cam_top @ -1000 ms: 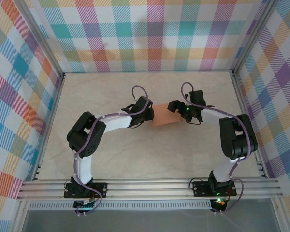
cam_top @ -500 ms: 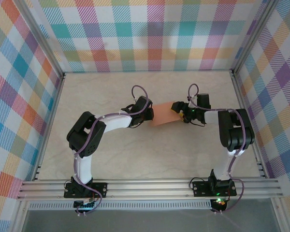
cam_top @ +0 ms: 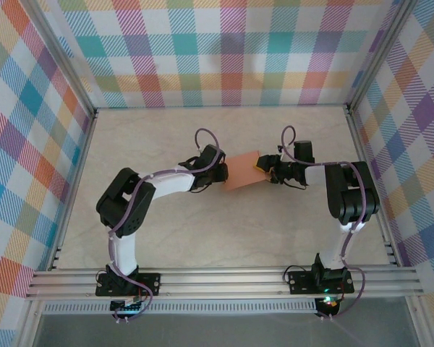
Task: Fold the paper box
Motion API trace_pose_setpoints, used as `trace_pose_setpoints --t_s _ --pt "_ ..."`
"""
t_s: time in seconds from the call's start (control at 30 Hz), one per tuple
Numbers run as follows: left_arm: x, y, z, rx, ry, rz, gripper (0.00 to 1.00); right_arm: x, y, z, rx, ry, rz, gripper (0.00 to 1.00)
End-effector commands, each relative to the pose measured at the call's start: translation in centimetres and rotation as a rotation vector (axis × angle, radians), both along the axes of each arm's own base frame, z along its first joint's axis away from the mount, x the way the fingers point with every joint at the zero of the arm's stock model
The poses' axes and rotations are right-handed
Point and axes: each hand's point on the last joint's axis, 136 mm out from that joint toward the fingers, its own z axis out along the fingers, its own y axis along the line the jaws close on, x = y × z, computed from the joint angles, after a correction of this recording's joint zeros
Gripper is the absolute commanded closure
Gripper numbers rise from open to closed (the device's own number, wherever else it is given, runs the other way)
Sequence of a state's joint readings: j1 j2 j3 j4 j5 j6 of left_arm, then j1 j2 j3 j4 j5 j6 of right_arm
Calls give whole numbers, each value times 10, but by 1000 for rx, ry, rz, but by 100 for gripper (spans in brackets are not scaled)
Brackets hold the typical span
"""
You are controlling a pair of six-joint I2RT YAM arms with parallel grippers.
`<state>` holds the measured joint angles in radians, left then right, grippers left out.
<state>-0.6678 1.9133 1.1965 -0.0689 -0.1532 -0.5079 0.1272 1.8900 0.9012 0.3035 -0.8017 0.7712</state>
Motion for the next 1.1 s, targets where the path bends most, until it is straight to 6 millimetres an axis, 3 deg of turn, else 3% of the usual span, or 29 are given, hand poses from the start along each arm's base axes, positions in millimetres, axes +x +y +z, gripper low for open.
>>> trace_pose_setpoints --t_s 0.0,0.27,0.33,0.4,0.43,0.77,0.9,1.07 --pt "-11 -4 24 -14 -22 -61 46 0 4 9 38 -16 16 51" --pt "-11 21 64 57 -201 -64 32 -1 1 17 51 -18 2 56" --pt "-10 29 74 99 -274 -74 24 -1 1 21 55 -24 0 56" --pt "-10 35 86 133 -355 -96 4 -1 0 27 59 -32 -2 56" --pt "-9 36 93 143 -391 -107 0 -2 0 29 62 -34 -1 56" --pt "-4 64 136 283 -541 -177 0 -9 -14 68 87 -64 -1 55" --pt "-16 63 145 350 -678 -331 0 -8 -24 88 115 -73 -15 55" --pt "-35 60 144 563 -829 -567 0 -6 -31 119 165 -90 -21 55"
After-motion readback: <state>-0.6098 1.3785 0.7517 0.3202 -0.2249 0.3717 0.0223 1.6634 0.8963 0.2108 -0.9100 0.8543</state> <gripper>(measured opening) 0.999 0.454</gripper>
